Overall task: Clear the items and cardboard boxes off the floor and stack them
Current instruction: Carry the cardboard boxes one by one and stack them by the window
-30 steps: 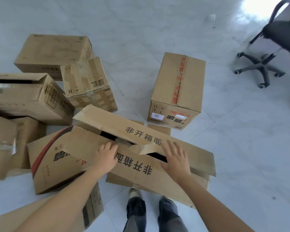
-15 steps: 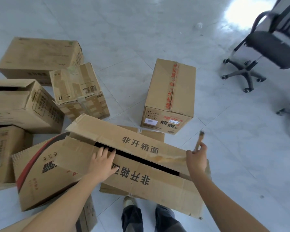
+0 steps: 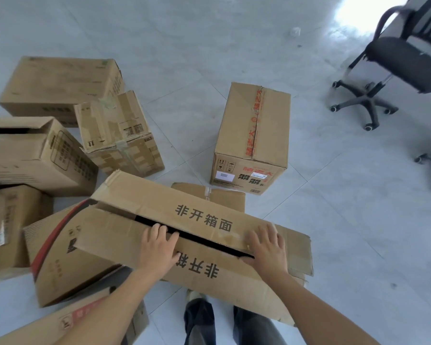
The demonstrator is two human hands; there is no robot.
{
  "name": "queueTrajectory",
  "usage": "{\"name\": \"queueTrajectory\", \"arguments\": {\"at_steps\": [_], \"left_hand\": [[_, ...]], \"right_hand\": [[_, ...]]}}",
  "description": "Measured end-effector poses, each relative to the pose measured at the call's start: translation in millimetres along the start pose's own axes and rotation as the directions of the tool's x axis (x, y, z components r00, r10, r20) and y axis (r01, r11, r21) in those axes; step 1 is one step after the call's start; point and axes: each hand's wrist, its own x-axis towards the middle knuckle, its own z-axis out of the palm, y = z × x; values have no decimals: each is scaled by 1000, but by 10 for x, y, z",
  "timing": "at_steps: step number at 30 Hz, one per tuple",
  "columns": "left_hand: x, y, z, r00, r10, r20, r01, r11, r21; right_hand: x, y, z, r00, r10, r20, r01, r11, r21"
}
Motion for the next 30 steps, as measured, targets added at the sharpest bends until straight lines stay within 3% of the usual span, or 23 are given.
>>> {"name": "queueTrajectory", "arguments": {"at_steps": [3, 5, 11, 18, 20, 24, 28, 30], "left_hand": [[-84, -26, -160, 999, 21, 48, -23, 999, 44], [-140, -2, -323, 995, 16, 103, -19, 999, 30], [-404, 92, -556, 988, 6, 157, 3, 998, -58], [-731, 272, -952, 985, -172, -22, 166, 971, -170], [-884, 344, -1100, 967, -249, -54, 230, 944, -235], [-1311, 590, -1265, 900, -431, -72, 376, 848, -374], [-1964, 958, -1310, 829, -547, -115, 486, 806, -338], [-2330, 1087, -1386, 780, -617, -100, 530, 738, -418]], "right_hand": [[-35, 85, 3, 987, -96, -129, 91, 995, -46], [-46, 160, -68, 976, -81, -200, 73, 996, -47], [151, 263, -704, 982, -38, -183, 26, 998, -65], [357, 267, -1517, 907, -301, -294, 281, 954, -108], [368, 219, -1793, 855, -402, -326, 370, 915, -158], [160, 128, -2126, 643, -625, -442, 547, 779, -305], [-86, 20, -2314, 457, -730, -508, 654, 663, -365], [-399, -100, -2492, 377, -781, -498, 695, 594, -405]]}}
